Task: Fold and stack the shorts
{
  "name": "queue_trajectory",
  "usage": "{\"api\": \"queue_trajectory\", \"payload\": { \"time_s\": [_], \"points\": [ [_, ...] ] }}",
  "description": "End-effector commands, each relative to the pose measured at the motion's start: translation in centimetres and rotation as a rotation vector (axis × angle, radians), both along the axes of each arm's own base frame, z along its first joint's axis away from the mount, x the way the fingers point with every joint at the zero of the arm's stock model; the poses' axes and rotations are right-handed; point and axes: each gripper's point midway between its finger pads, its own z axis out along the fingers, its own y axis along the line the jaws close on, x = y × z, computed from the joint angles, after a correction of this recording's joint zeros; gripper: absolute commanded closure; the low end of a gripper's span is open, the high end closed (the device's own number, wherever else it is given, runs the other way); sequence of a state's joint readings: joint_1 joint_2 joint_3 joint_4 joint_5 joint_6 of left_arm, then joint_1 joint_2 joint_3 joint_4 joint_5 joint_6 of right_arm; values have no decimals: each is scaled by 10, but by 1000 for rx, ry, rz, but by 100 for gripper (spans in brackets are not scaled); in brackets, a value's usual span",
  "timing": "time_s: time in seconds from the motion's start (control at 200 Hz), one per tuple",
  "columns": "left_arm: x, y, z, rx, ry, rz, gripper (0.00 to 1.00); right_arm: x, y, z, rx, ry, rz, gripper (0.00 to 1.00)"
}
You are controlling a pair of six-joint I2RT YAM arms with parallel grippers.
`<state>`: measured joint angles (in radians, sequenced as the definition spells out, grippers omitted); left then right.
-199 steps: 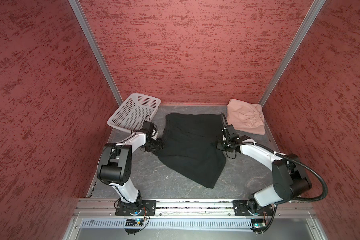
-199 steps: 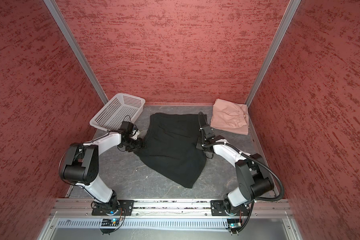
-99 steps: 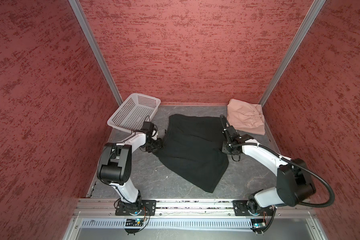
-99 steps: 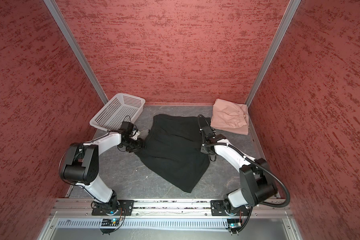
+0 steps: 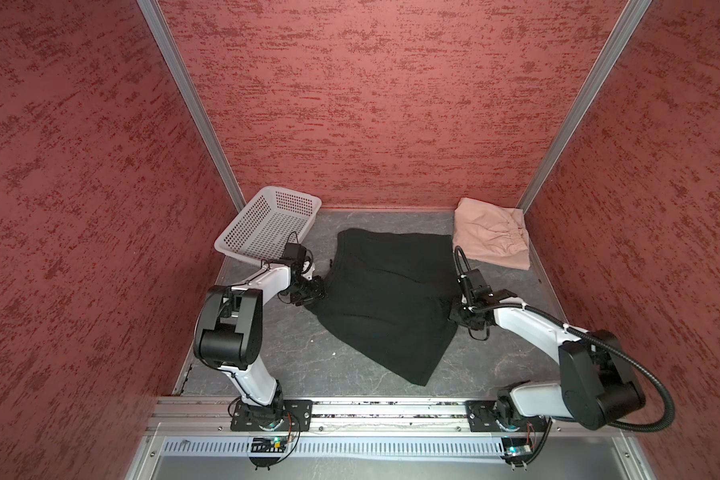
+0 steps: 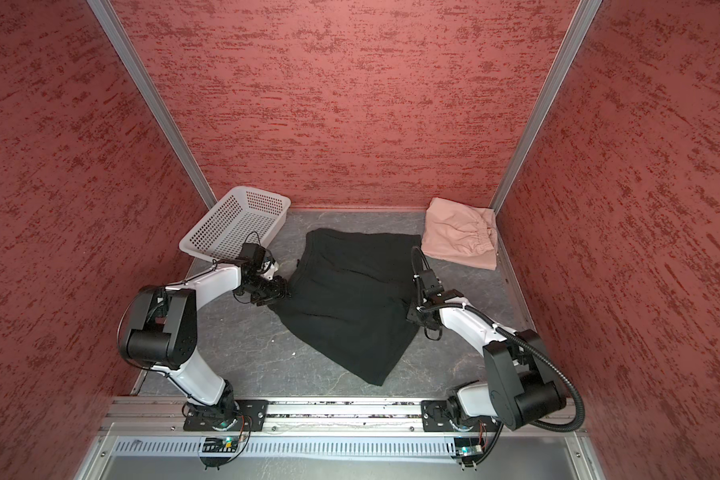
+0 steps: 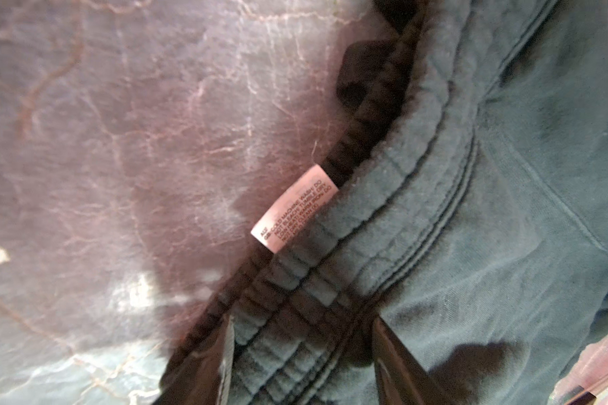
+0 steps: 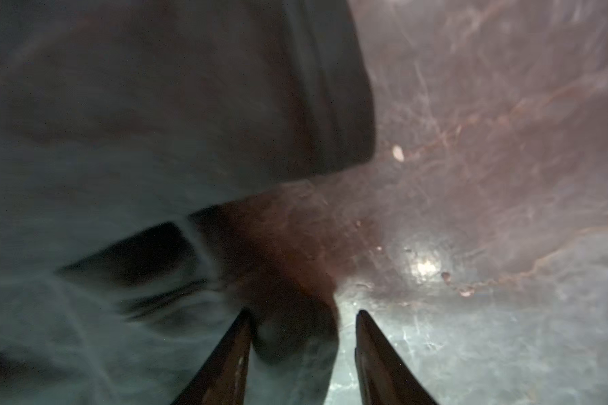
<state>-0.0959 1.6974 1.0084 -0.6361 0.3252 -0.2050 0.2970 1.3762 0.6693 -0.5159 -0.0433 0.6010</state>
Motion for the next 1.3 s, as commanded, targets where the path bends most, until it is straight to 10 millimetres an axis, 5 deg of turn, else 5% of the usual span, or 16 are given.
{"api": "queue_trajectory", "payload": {
  "time_s": [0.0,0.1,0.255,0.541,0.802,0.982,1.142,1.297],
  "points": [
    [-10,3,-7,5,74,7,38,15,12,5,100,-80,-26,53],
    [-9,5,-7,10,75,6,38,17,16,1,137,-95,-42,63],
    [-11,6,-9,10,84,8,38,20,9,9,97,-121,-42,64],
    [-18,7,-14,13,107,9,39,25,20,47,306,-272,-44,36],
    [-15,6,-13,10,110,5,39,21,15,12,377,-229,-114,35],
    [-14,5,-11,9,100,6,39,26,9,-3,373,-197,-138,58],
    [-18,6,-10,8,99,11,39,28,1,-2,309,-184,-145,100],
    [-24,8,-11,18,105,16,39,29,-20,22,138,-175,-129,100]
  ]
}}
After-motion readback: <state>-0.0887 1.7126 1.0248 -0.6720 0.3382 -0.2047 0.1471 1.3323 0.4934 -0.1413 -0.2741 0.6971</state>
